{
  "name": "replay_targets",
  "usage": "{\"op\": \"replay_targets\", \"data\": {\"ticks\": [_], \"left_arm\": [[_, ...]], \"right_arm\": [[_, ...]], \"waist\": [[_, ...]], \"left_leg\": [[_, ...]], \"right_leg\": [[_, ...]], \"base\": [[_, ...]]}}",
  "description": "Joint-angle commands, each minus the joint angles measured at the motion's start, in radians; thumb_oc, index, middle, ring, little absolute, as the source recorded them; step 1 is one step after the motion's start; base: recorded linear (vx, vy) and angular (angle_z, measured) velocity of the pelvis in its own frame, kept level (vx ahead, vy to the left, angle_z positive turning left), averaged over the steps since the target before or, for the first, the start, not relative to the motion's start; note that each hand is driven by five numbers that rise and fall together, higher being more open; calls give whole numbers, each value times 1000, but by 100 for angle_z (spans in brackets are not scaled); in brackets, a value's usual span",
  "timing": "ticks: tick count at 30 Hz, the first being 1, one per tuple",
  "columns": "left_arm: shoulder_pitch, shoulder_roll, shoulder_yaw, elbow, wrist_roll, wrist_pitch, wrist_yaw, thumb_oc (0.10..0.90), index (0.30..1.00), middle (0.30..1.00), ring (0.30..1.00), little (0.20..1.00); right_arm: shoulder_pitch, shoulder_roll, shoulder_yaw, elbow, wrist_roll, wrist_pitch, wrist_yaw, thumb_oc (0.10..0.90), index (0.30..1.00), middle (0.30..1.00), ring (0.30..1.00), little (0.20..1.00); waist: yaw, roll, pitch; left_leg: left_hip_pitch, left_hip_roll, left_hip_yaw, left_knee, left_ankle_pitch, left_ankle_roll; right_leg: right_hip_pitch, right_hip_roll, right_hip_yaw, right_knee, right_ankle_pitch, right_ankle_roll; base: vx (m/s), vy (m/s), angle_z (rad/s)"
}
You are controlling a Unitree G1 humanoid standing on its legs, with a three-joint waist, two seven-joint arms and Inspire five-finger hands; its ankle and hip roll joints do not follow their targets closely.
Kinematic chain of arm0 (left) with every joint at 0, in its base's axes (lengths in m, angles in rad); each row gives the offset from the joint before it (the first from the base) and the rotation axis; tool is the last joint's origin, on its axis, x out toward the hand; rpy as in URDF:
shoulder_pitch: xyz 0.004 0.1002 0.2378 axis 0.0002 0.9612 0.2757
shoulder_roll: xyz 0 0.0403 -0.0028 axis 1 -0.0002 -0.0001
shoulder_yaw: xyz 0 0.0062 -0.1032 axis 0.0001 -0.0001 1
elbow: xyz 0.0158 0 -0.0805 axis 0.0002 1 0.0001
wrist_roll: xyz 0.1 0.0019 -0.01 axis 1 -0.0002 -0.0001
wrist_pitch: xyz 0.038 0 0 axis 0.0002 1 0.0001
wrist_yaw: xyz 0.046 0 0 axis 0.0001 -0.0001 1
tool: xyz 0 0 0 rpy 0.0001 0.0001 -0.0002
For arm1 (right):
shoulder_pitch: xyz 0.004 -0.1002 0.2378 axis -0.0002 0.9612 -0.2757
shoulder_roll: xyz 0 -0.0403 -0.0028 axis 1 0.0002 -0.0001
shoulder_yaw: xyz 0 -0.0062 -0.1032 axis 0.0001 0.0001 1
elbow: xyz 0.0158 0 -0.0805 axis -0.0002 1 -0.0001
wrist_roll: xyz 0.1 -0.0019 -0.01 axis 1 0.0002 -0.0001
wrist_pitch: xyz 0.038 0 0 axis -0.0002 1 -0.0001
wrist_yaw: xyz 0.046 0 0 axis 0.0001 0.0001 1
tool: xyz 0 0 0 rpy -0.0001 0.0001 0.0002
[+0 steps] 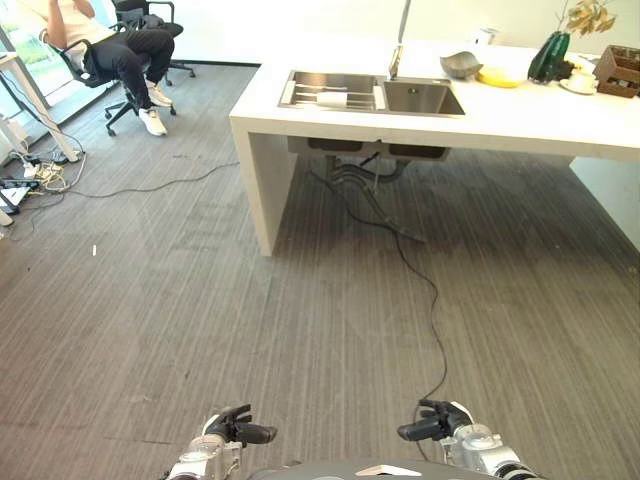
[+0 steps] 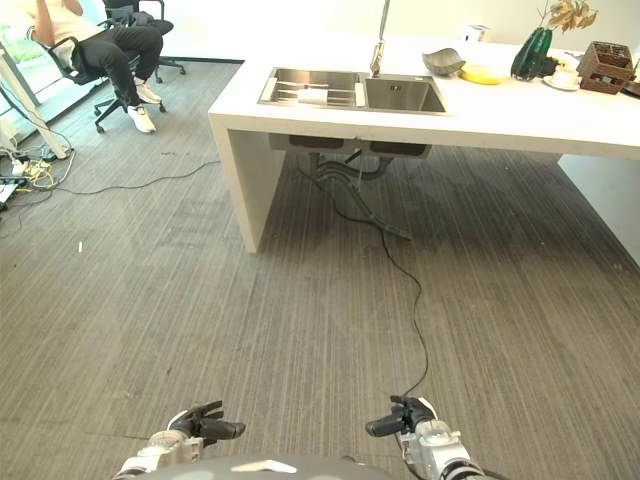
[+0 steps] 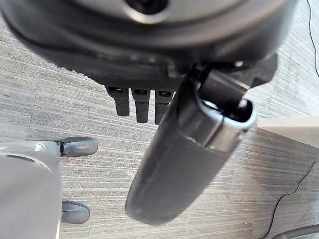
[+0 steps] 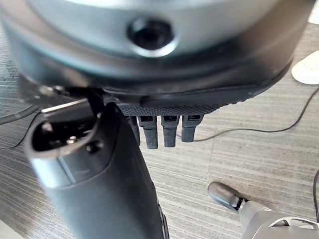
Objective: Place the dishes in the dishwasher.
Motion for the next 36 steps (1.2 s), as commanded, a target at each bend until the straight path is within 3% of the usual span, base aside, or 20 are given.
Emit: {"op": "replay_targets", "data": {"ticks": [1, 15, 23, 28, 29, 30, 33, 36], "left_arm": [[-107, -20, -52, 33, 28, -35, -7, 800, 900, 900, 900, 900], [-107, -35, -44, 77, 29, -32, -12, 800, 900, 900, 900, 900], [-111, -45, -47, 61, 25, -35, 5, 800, 900, 900, 900, 900], [-141, -31, -68, -15, -4, -37, 20, 800, 900, 900, 900, 900], [-162, -22, -78, -60, -35, -36, 30, 800, 900, 900, 900, 900], [-163, -21, -78, -61, -35, -36, 30, 800, 900, 900, 900, 900], [-184, -15, -81, -141, -105, -33, 38, 800, 900, 900, 900, 900], [-182, -12, -71, -155, -126, -36, 45, 800, 900, 900, 900, 900]], "right_arm": [[-76, -69, -4, -2, -21, -29, -1, 800, 900, 900, 900, 900], [-58, -57, -20, 64, -21, -22, 2, 800, 900, 900, 900, 900], [-57, -42, -42, -5, 22, -34, -15, 800, 900, 900, 900, 900], [-103, -56, -26, -43, 15, -28, -13, 800, 900, 900, 900, 900], [-128, -62, -25, -55, 21, -23, -18, 800, 900, 900, 900, 900], [-128, -62, -25, -54, 21, -23, -18, 800, 900, 900, 900, 900], [-151, -56, -16, -23, 26, -12, -15, 800, 900, 900, 900, 900], [-150, -52, -13, -16, 22, -6, -16, 800, 900, 900, 900, 900]], "waist": [[16, 39, 15], [12, 37, 15], [13, 28, 18], [19, 38, 43], [20, 48, 66], [22, 46, 65], [17, 54, 103], [10, 45, 112]], "left_leg": [[-10, 41, 5, 9, -58, -69], [-22, 36, 1, 9, -59, -65], [-30, 18, 14, 9, -73, -46], [-39, 3, 19, 9, -81, -15], [-39, 0, 18, 9, -80, 2], [-41, -2, 20, 9, -80, 3], [14, -11, 17, 9, -100, 30], [49, -13, 19, 9, -127, 23]], "right_leg": [[41, -69, 20, 16, -86, 125], [24, -71, 18, 16, -80, 129], [8, -87, 36, 18, -56, 145], [-75, -127, 57, 161, -70, 163], [-133, -150, 63, 272, -75, 173], [-140, -152, 66, 280, -79, 174], [-228, -188, 87, 505, -21, 185], [-268, -187, 59, 448, -20, 166]], "base": [[0, 0, 0], [0, 5, 0], [3, 67, -2], [-47, 115, -10], [-76, 135, -17], [-66, 147, -29], [33, 122, -8], [167, -20, -1]]}}
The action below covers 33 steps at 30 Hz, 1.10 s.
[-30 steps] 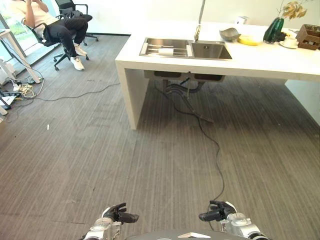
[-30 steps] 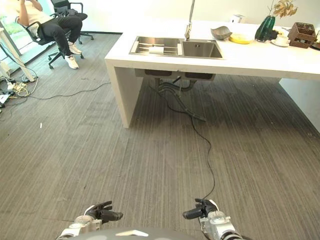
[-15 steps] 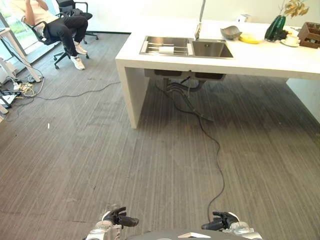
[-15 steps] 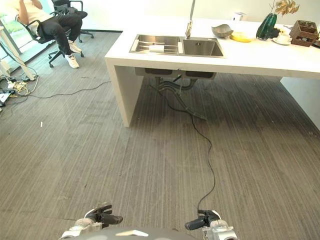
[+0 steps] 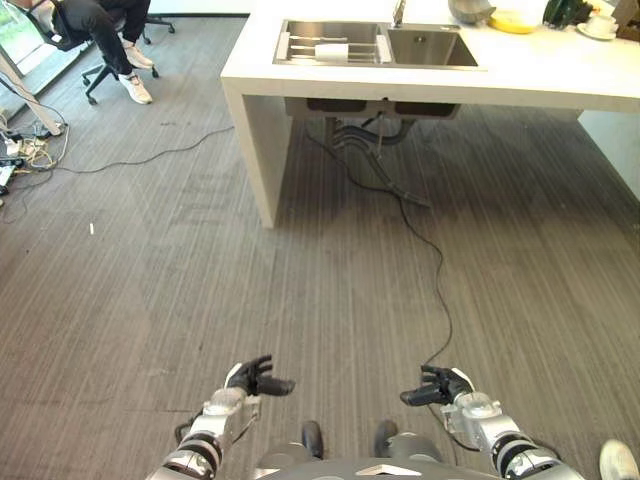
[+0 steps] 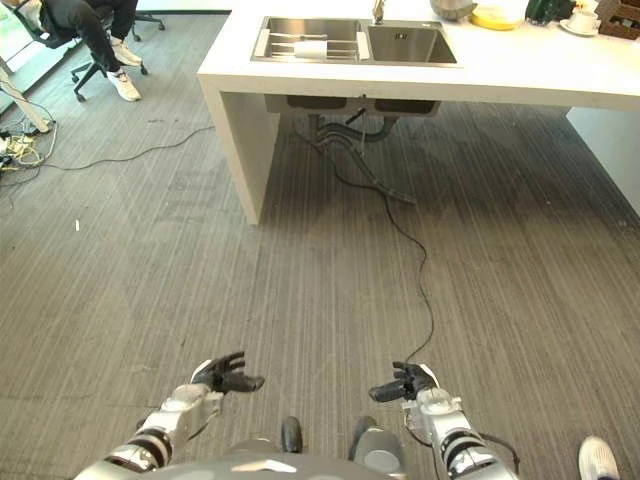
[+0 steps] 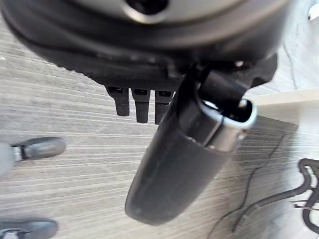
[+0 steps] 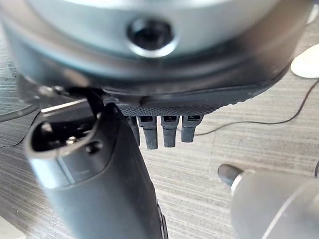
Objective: Place the dishes in the dishwasher.
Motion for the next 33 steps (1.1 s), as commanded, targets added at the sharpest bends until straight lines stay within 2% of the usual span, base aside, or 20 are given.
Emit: {"op": "replay_targets", "data": {"ticks": [1, 7, 10, 12, 14, 15, 16, 17, 18, 19, 20, 21, 23, 25, 26, 27, 28, 29, 31, 33], "left_arm": [[-37, 4, 2, 0, -60, -44, 15, 800, 900, 900, 900, 900], [-20, 4, 19, -23, -95, -49, 18, 800, 900, 900, 900, 900], [-12, 1, 20, -28, -104, -48, 16, 800, 900, 900, 900, 900], [1, -2, 23, -33, -121, -47, 16, 800, 900, 900, 900, 900], [1, -1, 23, -33, -121, -47, 16, 800, 900, 900, 900, 900], [8, 0, 23, -47, -128, -48, 12, 800, 900, 900, 900, 900], [14, 3, 19, -59, -124, -42, 7, 800, 900, 900, 900, 900], [13, 17, 13, -97, -114, -36, 6, 800, 900, 900, 900, 900], [13, 18, 13, -97, -114, -36, 6, 800, 900, 900, 900, 900], [8, 34, 10, -164, -122, -32, 12, 800, 900, 900, 900, 900], [1, 44, 10, -192, -122, -34, 20, 800, 900, 900, 900, 900], [-7, 55, 6, -230, -122, -32, 21, 800, 900, 900, 900, 900], [-20, 69, 8, -298, -132, -39, 27, 800, 900, 900, 900, 900], [-19, 69, 8, -299, -132, -39, 27, 800, 900, 900, 900, 900], [-16, 91, 28, -392, -133, -49, 26, 800, 900, 900, 900, 900], [-19, 103, 34, -424, -136, -59, 23, 800, 900, 900, 900, 900], [-22, 116, 42, -460, -137, -67, 21, 800, 900, 900, 900, 900], [-10, 136, 74, -531, -139, -80, 15, 800, 900, 900, 900, 900], [5, 168, 97, -583, -148, -88, 7, 800, 900, 900, 900, 900], [16, 184, 109, -607, -146, -91, -2, 800, 900, 900, 900, 900]], "right_arm": [[-31, -31, -12, -11, 20, -8, -13, 800, 900, 900, 900, 900], [-14, -40, -13, -54, 12, -9, -24, 800, 900, 900, 900, 900], [6, -50, -15, -30, 5, -11, -21, 800, 900, 900, 900, 900], [25, -64, -16, 12, -6, -11, -8, 800, 900, 900, 900, 900], [25, -63, -16, 12, -6, -11, -8, 800, 900, 900, 900, 900], [26, -70, -16, 31, -10, -8, -3, 800, 900, 900, 900, 900], [24, -77, -5, 57, -15, -8, 4, 800, 900, 900, 900, 900], [32, -90, -1, 58, -23, -7, 8, 800, 900, 900, 900, 900], [32, -89, -1, 58, -23, -7, 8, 800, 900, 900, 900, 900], [53, -107, -9, 32, -21, -5, 5, 800, 900, 900, 900, 900], [55, -119, -16, 29, -20, -3, -1, 800, 900, 900, 900, 900], [56, -126, -24, 29, -18, 0, -4, 800, 900, 900, 900, 900], [63, -128, -33, 39, -12, 0, -8, 800, 900, 900, 900, 900], [63, -127, -33, 39, -12, 0, -8, 800, 900, 900, 900, 900], [75, -126, -43, 38, -6, -6, 0, 800, 900, 900, 900, 900], [85, -126, -50, 41, -4, -12, 0, 800, 900, 900, 900, 900], [90, -125, -53, 42, -3, -15, 3, 800, 900, 900, 900, 900], [88, -118, -54, 70, -13, -24, 11, 800, 900, 900, 900, 900], [85, -106, -61, 110, -24, -26, 22, 800, 900, 900, 900, 900], [84, -98, -62, 135, -35, -24, 34, 800, 900, 900, 900, 900]], "waist": [[2, -28, -10], [-49, -50, 8], [-59, -53, -13], [-70, -29, -41], [-72, -34, -44], [-70, -23, -45], [-64, -18, -47], [-45, -13, -33], [-49, -18, -36], [-25, -27, 2], [-23, -44, 18], [-11, -42, 38], [18, -38, 57], [17, -42, 54], [54, -33, 56], [67, -31, 55], [78, -23, 48], [132, -1, 45], [170, -12, 49], [179, -11, 33]], "left_leg": [[81, -6, -27, 8, -141, -67], [161, 6, -82, 8, -201, -106], [200, 19, -116, 8, -236, -109], [220, 88, -137, 56, -250, -123], [215, 84, -140, 57, -247, -123], [201, 108, -140, 113, -237, -133], [141, 124, -147, 253, -185, -144], [54, 156, -162, 475, -71, -157], [48, 152, -166, 473, -66, -156], [-69, 157, -188, 718, 39, -156], [-117, 160, -167, 776, 87, -157], [-173, 170, -157, 833, 86, -156], [-276, 107, -147, 789, 13, -137], [-278, 103, -146, 784, 17, -136], [-321, 40, -142, 635, -26, -127], [-341, 42, -125, 504, -23, -131], [-359, 45, -112, 412, -7, -133], [-387, 5, -161, 206, 98, -151], [-426, -19, -201, 122, 141, -170], [-390, -14, -201, 82, 147, -160]], "right_leg": [[12, -16, -11, -158, 5, 17], [-89, 24, 26, -430, 123, 52], [-87, 27, 37, -402, 141, 40], [-86, 57, 29, -321, 82, 8], [-89, 52, 28, -322, 84, 8], [-85, 64, 25, -287, 54, -6], [-55, 76, 12, -282, 15, -36], [19, 115, 3, -298, -33, -79], [16, 110, 0, -301, -31, -78], [74, 125, 1, -313, -65, -122], [94, 120, -6, -321, -81, -137], [118, 126, -5, -322, -98, -150], [159, 131, 3, -338, -117, -146], [156, 127, 3, -339, -116, -145], [196, 136, 24, -365, -127, -123], [225, 141, 23, -386, -142, -111], [243, 152, 21, -397, -147, -110], [310, 192, 61, -437, -163, -105], [375, 203, 101, -461, -188, -101], [388, 208, 109, -461, -204, -93]], "base": [[235, -101, 3], [307, -117, 10], [372, -185, 30], [421, -265, 51], [113, -89, 66], [268, -245, 60], [502, -489, 64], [385, -405, 11], [353, -444, 28], [183, -303, 26], [234, -348, -7], [178, -179, -42], [188, -51, -10], [176, 7, 20], [400, 7, -8], [509, 16, -12], [581, 38, -17], [601, 32, -29], [457, 8, -40], [198, 28, -76]]}}
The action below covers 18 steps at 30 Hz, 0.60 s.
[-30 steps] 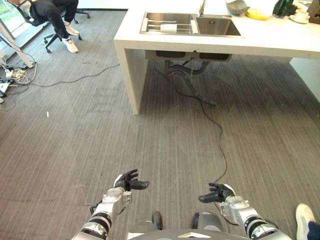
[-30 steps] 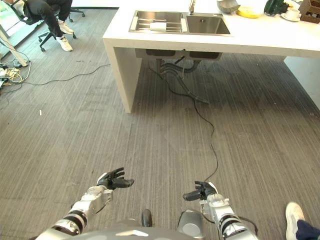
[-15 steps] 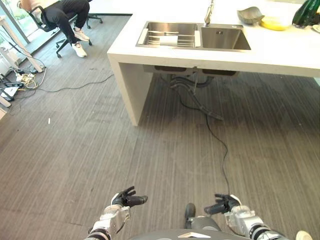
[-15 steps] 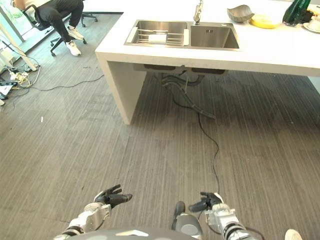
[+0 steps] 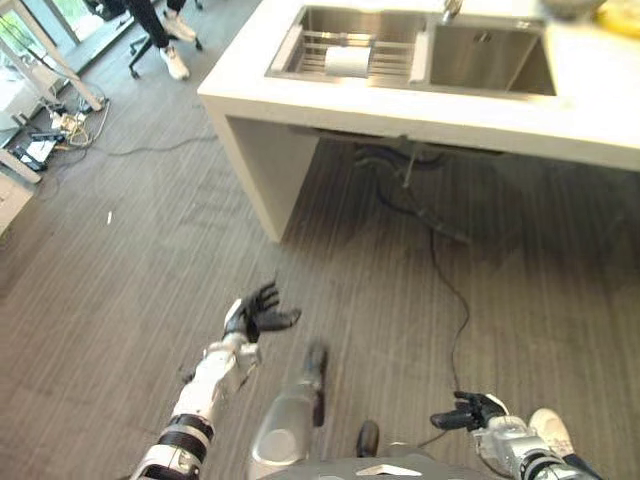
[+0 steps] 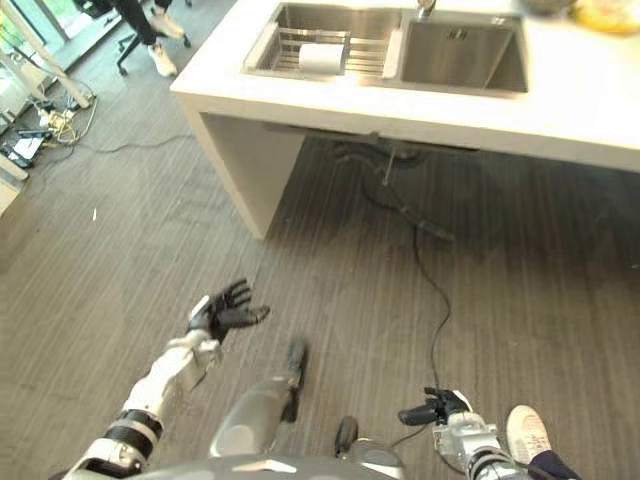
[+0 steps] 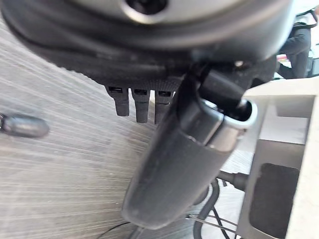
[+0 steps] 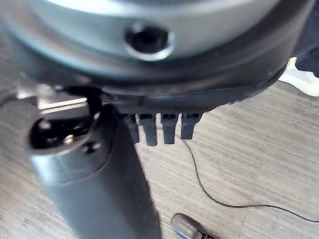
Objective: Place the dishes in the dishwasher.
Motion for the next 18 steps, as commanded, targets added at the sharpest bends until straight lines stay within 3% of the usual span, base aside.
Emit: {"op": "replay_targets", "data": {"ticks": [1, 3, 5, 6, 8, 10, 12, 15, 17, 18], "left_arm": [[-42, 98, 34, -113, -18, -102, -7, 800, 900, 900, 900, 900], [-28, 129, 73, -257, 29, -124, -13, 800, 900, 900, 900, 900], [-25, 135, 83, -293, 43, -125, -14, 800, 900, 900, 900, 900], [-29, 142, 88, -339, 60, -129, -12, 800, 900, 900, 900, 900], [-43, 158, 104, -420, 89, -141, -1, 800, 900, 900, 900, 900], [-61, 181, 128, -518, 135, -156, 19, 800, 900, 900, 900, 900], [-85, 201, 177, -638, 186, -185, 48, 800, 900, 900, 900, 900], [-122, 200, 200, -713, 204, -207, 75, 800, 900, 900, 900, 900], [-156, 199, 214, -763, 227, -241, 111, 800, 900, 900, 900, 900], [-163, 197, 216, -781, 235, -251, 120, 800, 900, 900, 900, 900]], "right_arm": [[46, -3, -42, -17, -26, -35, 17, 800, 900, 900, 900, 900], [65, 20, -80, 86, -59, -31, 30, 800, 900, 900, 900, 900], [68, 24, -92, 104, -59, -31, 32, 800, 900, 900, 900, 900], [72, 29, -102, 121, -65, -27, 37, 800, 900, 900, 900, 900], [75, 28, -115, 133, -66, -28, 47, 800, 900, 900, 900, 900], [76, 21, -125, 137, -61, -27, 52, 800, 900, 900, 900, 900], [84, 30, -134, 140, -48, -29, 57, 800, 900, 900, 900, 900], [92, 40, -131, 126, -30, -35, 59, 800, 900, 900, 900, 900], [89, 43, -122, 112, -20, -44, 57, 800, 900, 900, 900, 900], [87, 43, -118, 109, -15, -44, 57, 800, 900, 900, 900, 900]], "waist": [[61, -37, -49], [77, -66, -115], [77, -72, -125], [71, -80, -127], [55, -73, -122], [28, -52, -103], [10, -18, -95], [-10, -24, -89], [-28, -34, -81], [-33, -45, -82]], "left_leg": [[71, 9, 73, 85, 110, 45], [149, -8, 72, 54, 119, 84], [173, -12, 86, 45, 106, 94], [208, -23, 89, 43, 84, 110], [255, -33, 90, 45, 54, 141], [310, -36, 75, 47, 21, 173], [377, -14, 70, 28, -15, 187], [414, -14, 68, 26, -45, 175], [443, -7, 54, 28, -74, 154], [451, -7, 48, 29, -89, 144]], "right_leg": [[-27, -53, 8, 90, -51, 116], [-16, -95, 19, 177, -82, 150], [-29, -110, 15, 233, -84, 170], [-58, -134, 9, 330, -60, 194], [-138, -168, 15, 533, 57, 234], [-213, -178, 30, 728, 149, 241], [-316, -201, -1, 876, 148, 232], [-355, -248, -57, 769, 96, 216], [-369, -235, -86, 555, 44, 195], [-370, -229, -79, 436, 59, 201]], "base": [[437, 118, -137], [586, 214, -100], [277, 137, -21], [178, 118, -31], [212, 184, -44], [159, 174, -11], [258, 138, 32], [205, -25, 39], [303, -202, 54], [314, -263, 52]]}}
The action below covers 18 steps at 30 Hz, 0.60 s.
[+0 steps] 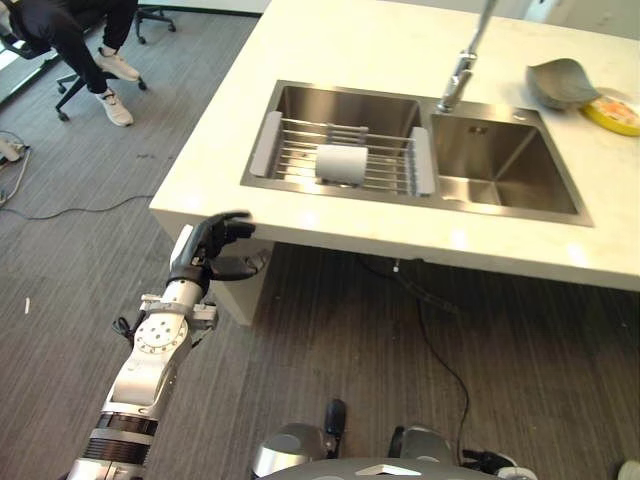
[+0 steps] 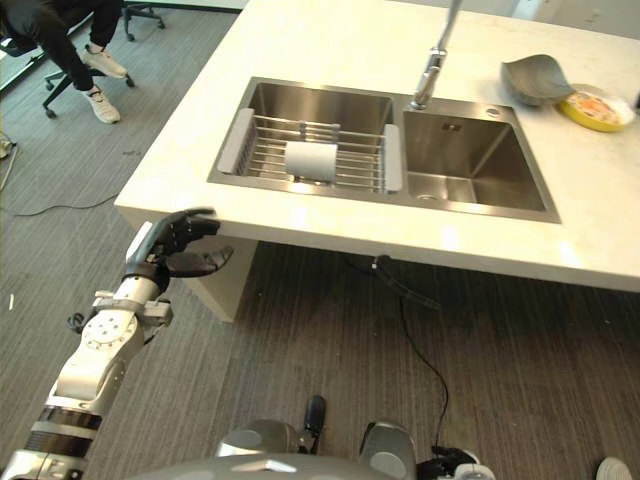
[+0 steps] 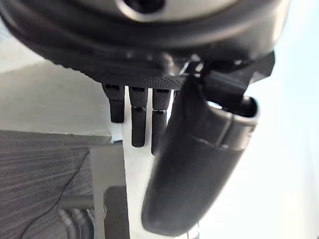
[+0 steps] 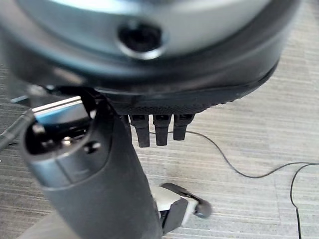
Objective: Place the dishes in the dishwasher.
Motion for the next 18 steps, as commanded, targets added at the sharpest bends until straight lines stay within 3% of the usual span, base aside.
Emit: {"op": "replay_targets", "data": {"ticks": [1, 4, 6, 7, 8, 10, 12, 13, 14, 16, 18], "left_arm": [[-242, -30, 84, -263, 38, -282, 82, 800, 900, 900, 900, 900], [-270, -46, 51, -255, 40, -292, 80, 800, 900, 900, 900, 900], [-271, -46, 50, -253, 40, -293, 80, 800, 900, 900, 900, 900], [-278, -61, 26, -254, 32, -293, 62, 800, 900, 900, 900, 900], [-278, -61, 25, -253, 32, -294, 62, 800, 900, 900, 900, 900], [-265, -64, 17, -269, 15, -296, 79, 800, 900, 900, 900, 900], [-276, -58, 30, -253, 21, -297, 102, 800, 900, 900, 900, 900], [-274, -54, 31, -248, 21, -295, 114, 800, 900, 900, 900, 900], [-274, -54, 31, -247, 21, -296, 114, 800, 900, 900, 900, 900], [-286, -58, 8, -252, 43, -289, 124, 800, 900, 900, 900, 900], [-294, -56, -3, -254, 65, -287, 130, 800, 900, 900, 900, 900]], "right_arm": [[-26, -5, 26, 13, 23, -22, -2, 800, 900, 900, 900, 900], [-14, 10, 42, 19, 34, -19, 7, 800, 900, 900, 900, 900], [-13, 11, 42, 19, 34, -19, 6, 800, 900, 900, 900, 900], [-3, 12, 38, 22, 36, -24, 7, 800, 900, 900, 900, 900], [-3, 12, 38, 22, 36, -24, 7, 800, 900, 900, 900, 900], [41, 84, 87, -32, 26, -40, -24, 800, 900, 900, 900, 900], [70, 85, 112, -71, 5, -50, -26, 800, 900, 900, 900, 900], [97, 81, 124, -101, 3, -59, -38, 800, 900, 900, 900, 900], [98, 81, 124, -102, 3, -59, -38, 800, 900, 900, 900, 900], [115, 78, 136, -136, 18, -69, -50, 800, 900, 900, 900, 900], [117, 77, 144, -145, 17, -70, -52, 800, 900, 900, 900, 900]], "waist": [[-27, 29, -63], [-47, 16, -81], [-47, 17, -81], [-67, 24, -110], [-68, 25, -111], [-91, 30, -116], [-114, 32, -107], [-125, 40, -93], [-126, 40, -92], [-129, 36, -61], [-134, 36, -56]], "left_leg": [[112, 93, -104, -149, -21, -23], [163, 108, -107, -156, -61, -48], [164, 109, -108, -155, -61, -48], [172, 146, -117, -159, -65, -76], [171, 148, -119, -159, -66, -77], [153, 167, -122, -130, -64, -94], [125, 186, -110, -39, -74, -112], [84, 196, -96, 87, -54, -134], [79, 196, -97, 97, -58, -135], [-10, 189, -94, 283, 16, -137], [-26, 189, -80, 306, 17, -134]], "right_leg": [[98, 117, -26, -450, 166, 27], [111, 130, 1, -599, 254, 47], [116, 131, -1, -606, 258, 47], [144, 150, -4, -608, 243, 28], [144, 151, -6, -608, 243, 27], [148, 157, -21, -608, 239, 11], [160, 172, -10, -607, 214, -3], [192, 189, -6, -615, 186, -22], [193, 190, -7, -615, 186, -23], [235, 196, 3, -630, 167, -50], [244, 196, 5, -634, 161, -55]], "base": [[307, -244, 30], [322, -222, 24], [217, -160, 81], [260, -199, 137], [292, -275, 121], [104, -169, 62], [171, -237, 68], [131, -191, 75], [120, -191, 60], [87, -158, 24], [91, -86, 6]]}}
